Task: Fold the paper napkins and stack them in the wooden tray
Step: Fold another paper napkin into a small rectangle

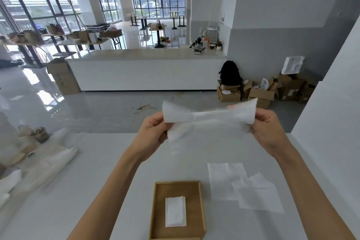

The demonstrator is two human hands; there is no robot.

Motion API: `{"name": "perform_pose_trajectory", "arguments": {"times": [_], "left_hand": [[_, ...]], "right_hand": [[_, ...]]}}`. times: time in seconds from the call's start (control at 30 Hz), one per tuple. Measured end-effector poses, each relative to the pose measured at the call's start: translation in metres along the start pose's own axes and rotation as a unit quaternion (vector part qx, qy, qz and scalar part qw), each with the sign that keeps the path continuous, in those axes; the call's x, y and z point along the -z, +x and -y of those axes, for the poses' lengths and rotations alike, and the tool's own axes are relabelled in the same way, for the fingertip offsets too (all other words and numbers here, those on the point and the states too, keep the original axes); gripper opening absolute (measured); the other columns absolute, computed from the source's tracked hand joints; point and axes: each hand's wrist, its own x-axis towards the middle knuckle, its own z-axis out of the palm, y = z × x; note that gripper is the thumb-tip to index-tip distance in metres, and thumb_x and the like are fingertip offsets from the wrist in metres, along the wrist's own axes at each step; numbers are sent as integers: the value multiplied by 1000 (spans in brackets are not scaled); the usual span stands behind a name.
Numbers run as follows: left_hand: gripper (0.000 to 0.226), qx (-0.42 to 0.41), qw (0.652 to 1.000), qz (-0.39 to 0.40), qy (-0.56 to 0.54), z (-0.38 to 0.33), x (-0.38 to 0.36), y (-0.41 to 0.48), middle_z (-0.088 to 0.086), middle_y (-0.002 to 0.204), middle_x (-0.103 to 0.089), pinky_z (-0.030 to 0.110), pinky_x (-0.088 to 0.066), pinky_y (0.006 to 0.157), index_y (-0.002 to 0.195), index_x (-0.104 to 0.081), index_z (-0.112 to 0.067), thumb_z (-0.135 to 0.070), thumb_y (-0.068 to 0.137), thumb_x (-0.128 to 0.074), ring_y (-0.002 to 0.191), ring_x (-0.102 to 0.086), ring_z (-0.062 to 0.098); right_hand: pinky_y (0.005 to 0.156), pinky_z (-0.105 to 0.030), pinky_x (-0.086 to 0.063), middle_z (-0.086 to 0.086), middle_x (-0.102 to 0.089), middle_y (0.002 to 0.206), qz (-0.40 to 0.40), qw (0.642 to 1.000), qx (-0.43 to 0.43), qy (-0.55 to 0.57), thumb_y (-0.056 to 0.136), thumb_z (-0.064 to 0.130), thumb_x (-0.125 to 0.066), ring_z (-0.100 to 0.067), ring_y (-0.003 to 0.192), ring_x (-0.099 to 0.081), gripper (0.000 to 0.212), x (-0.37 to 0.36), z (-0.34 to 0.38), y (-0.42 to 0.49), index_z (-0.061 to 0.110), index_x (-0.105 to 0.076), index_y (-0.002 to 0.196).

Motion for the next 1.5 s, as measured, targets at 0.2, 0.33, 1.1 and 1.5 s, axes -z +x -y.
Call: {"name": "perform_pose_trajectory", "arguments": {"times": [0.2, 0.33, 1.1, 1.5], "left_hand": [[46, -45, 996, -52, 56, -13, -2, 15, 13, 90, -50, 38, -21, 59, 75, -70, -25, 0, 103, -43, 79, -34, 33], [42, -50, 995, -73, 49, -19, -4, 20, 13, 88, -51, 43, -15, 57, 80, -68, -26, 2, 102, -46, 72, -32, 30], [18, -48, 985, -165, 33, -14, 3, 34, 1, 99, -75, 27, -57, 79, 109, -74, -19, -17, 103, -57, 88, -67, 13], [21, -79, 972, -191, 109, -19, -9, 34, -2, 83, -69, 20, -55, 69, 105, -74, -24, -7, 94, -67, 75, -67, 4]], "right_hand": [[72, -17, -57, 20, -78, 97, 4, 996, 72, -61, 90, -23, -48, -3, 97, -71, 72, 0, 17, 5, 36, -78, 60], [75, -14, -56, 22, -78, 93, -20, 991, 109, -75, 89, -19, -55, -2, 95, -72, 64, 2, 20, 8, 36, -79, 65], [73, -14, -54, 14, -77, 100, 32, 996, 35, -75, 98, 31, -53, -5, 94, -69, 29, -1, 17, 25, 31, -81, 91], [75, -17, -58, 23, -74, 102, -39, 987, 37, -148, 86, 26, -74, -2, 98, -69, 46, -7, 7, 24, 44, -58, 124]]}}
